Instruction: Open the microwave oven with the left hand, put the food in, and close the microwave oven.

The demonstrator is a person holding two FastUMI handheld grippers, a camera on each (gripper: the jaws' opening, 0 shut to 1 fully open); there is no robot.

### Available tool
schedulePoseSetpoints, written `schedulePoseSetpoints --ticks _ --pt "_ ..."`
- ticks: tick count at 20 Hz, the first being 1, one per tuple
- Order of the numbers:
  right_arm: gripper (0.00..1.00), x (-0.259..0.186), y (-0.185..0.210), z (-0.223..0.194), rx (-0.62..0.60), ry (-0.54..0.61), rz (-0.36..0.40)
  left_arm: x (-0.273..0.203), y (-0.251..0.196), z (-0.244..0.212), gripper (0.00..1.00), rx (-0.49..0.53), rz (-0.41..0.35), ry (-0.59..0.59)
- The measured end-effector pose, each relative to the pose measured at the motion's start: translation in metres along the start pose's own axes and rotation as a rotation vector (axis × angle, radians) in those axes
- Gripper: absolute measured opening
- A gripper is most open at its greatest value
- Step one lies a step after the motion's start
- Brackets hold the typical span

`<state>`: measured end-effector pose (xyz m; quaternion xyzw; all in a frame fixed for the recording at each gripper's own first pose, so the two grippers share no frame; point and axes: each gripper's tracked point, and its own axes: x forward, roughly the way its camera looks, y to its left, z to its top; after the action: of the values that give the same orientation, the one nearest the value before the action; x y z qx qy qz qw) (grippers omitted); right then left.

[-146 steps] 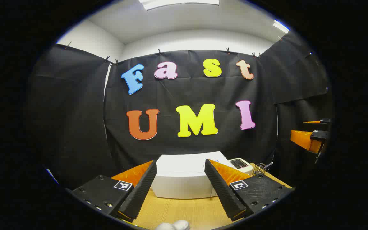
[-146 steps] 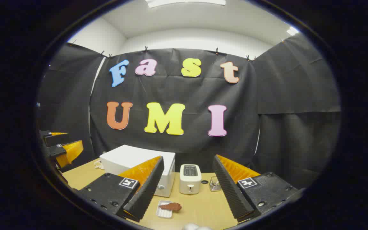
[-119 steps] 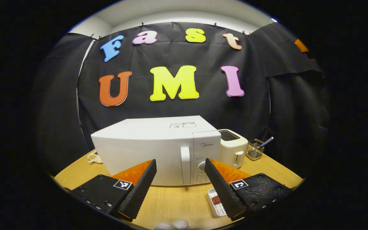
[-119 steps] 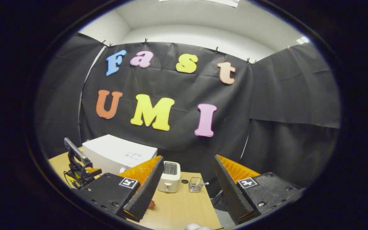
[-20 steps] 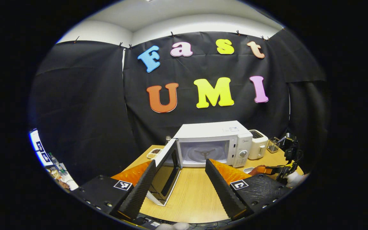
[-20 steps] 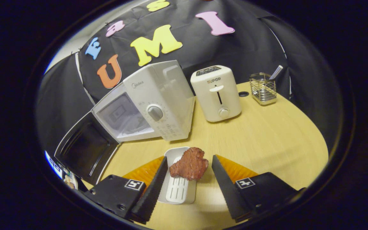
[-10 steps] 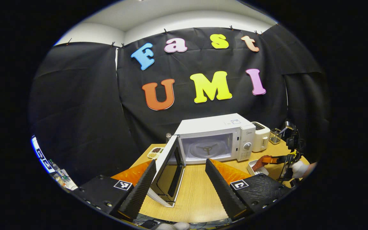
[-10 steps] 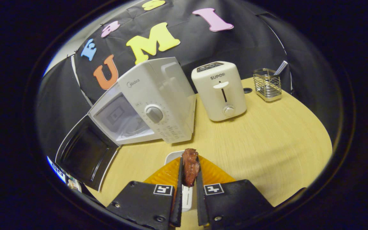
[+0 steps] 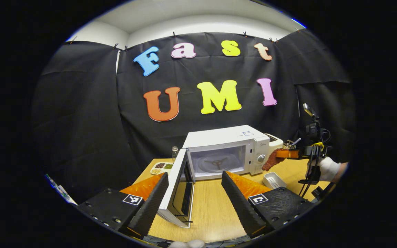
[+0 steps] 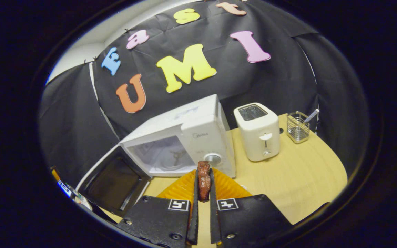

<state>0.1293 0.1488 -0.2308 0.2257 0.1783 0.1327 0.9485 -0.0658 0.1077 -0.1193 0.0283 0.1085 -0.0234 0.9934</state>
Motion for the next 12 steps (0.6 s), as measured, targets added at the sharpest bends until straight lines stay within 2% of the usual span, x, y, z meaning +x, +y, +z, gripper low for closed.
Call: schedulePoseSetpoints --ticks 3,6,12 --pt "0.17 0.025 0.052 -0.011 0.093 -0.031 0.066 0.000 0.006 -0.004 0.96 -0.002 -0.033 0.005" --pt "0.17 0.060 0.091 -0.039 0.247 -0.046 0.101 -0.001 0.013 -0.008 0.96 0.008 -0.056 0.017" --pt "0.16 0.138 0.123 -0.073 0.470 -0.114 0.045 0.000 0.027 -0.025 0.96 0.024 -0.075 0.042"
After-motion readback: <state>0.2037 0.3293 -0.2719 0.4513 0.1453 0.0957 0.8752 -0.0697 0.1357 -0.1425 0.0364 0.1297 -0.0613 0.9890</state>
